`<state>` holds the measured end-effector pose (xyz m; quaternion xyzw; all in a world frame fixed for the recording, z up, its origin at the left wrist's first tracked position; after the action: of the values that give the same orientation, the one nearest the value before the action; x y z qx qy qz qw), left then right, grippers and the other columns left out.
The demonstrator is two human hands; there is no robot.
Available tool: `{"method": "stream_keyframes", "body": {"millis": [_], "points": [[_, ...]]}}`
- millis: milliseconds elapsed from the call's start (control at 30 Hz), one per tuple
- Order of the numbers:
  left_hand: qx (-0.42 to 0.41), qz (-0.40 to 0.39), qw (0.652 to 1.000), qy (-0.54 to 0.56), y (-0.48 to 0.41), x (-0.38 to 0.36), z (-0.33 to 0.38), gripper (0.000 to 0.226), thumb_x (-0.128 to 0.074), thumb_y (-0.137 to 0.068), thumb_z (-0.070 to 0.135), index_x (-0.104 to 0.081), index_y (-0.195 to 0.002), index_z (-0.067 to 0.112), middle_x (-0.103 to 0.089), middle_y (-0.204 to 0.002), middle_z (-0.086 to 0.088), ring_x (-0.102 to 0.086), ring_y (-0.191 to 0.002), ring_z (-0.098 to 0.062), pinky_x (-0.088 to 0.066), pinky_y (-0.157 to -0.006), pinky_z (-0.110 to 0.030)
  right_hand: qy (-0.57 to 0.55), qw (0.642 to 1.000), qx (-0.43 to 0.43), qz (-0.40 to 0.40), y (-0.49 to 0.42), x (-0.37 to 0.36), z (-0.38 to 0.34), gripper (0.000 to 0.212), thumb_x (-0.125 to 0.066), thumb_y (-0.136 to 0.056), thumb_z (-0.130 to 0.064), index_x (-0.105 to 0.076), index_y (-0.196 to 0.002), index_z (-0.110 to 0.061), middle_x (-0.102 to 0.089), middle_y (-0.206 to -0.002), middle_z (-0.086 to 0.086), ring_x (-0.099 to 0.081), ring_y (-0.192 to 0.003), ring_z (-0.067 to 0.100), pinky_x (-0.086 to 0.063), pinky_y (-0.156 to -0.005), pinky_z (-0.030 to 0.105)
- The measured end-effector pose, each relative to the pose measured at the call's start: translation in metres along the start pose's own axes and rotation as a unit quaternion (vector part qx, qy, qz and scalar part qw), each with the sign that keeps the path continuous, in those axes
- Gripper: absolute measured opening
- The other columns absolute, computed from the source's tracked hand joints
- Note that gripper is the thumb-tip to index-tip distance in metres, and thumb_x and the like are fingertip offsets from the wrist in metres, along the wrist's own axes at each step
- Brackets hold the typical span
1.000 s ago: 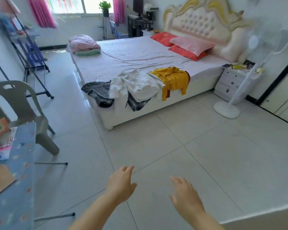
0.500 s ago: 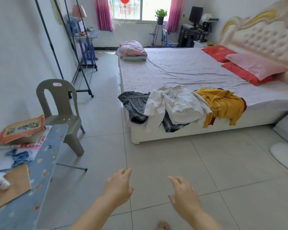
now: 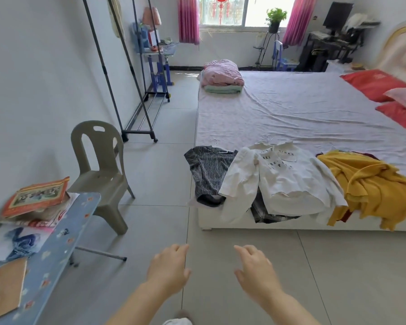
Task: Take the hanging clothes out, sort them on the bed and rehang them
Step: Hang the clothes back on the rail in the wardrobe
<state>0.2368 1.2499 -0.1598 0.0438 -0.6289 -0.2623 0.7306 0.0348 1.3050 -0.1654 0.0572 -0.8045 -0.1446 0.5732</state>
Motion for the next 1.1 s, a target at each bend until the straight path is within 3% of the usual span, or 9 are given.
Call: {"method": "stream_keyframes", "body": {"millis": [500, 733, 1100], "points": [[-0.044, -0.007, 0.999, 0.004, -0.291, 0.116, -0.017, 0.058, -0.046, -0.091, 0.04, -0.025, -0.142, 0.023, -0.038, -0.14, 0.002, -0.038, -0.127, -0.021, -0.032, -0.101, -0.036, -0.017, 0.999, -0.032, -0.035, -0.283, 0.081, 0.003, 0.048, -0.049, -0.092, -0.025, -0.035, -0.137, -0.023, -0.041, -0.134, -0.002, -0.045, -0.119, 0.022, -0.035, -0.097, 0.031], [-0.029, -0.041, 0.999, 0.01, -0.397, 0.143, -0.023, 0.06, -0.048, -0.09, 0.041, -0.024, -0.143, 0.024, -0.039, -0.138, 0.002, -0.039, -0.126, -0.021, -0.033, -0.101, -0.035, -0.029, 0.998, -0.027, -0.054, -0.403, 0.103, 0.023, 0.05, -0.05, -0.092, -0.024, -0.034, -0.139, -0.02, -0.041, -0.136, -0.001, -0.041, -0.124, 0.02, -0.035, -0.102, 0.031], [0.041, -0.076, 0.995, 0.057, -0.571, 0.169, -0.025, 0.06, -0.047, -0.091, 0.04, -0.023, -0.143, 0.026, -0.042, -0.134, 0.005, -0.041, -0.123, -0.017, -0.034, -0.102, -0.034, 0.004, 0.989, -0.018, -0.149, -0.637, 0.124, 0.065, 0.048, -0.049, -0.09, -0.022, -0.038, -0.137, -0.018, -0.043, -0.132, 0.006, -0.044, -0.119, 0.026, -0.041, -0.094, 0.035]]}}
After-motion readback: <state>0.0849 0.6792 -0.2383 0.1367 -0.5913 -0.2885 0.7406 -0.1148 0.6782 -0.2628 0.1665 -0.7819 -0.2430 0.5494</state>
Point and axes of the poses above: each hand's wrist, its own y-axis away from the middle knuckle, its own x-axis out of the back of the hand, z = x × y, the point moved 2 cm from there along -y, towards the middle knuckle
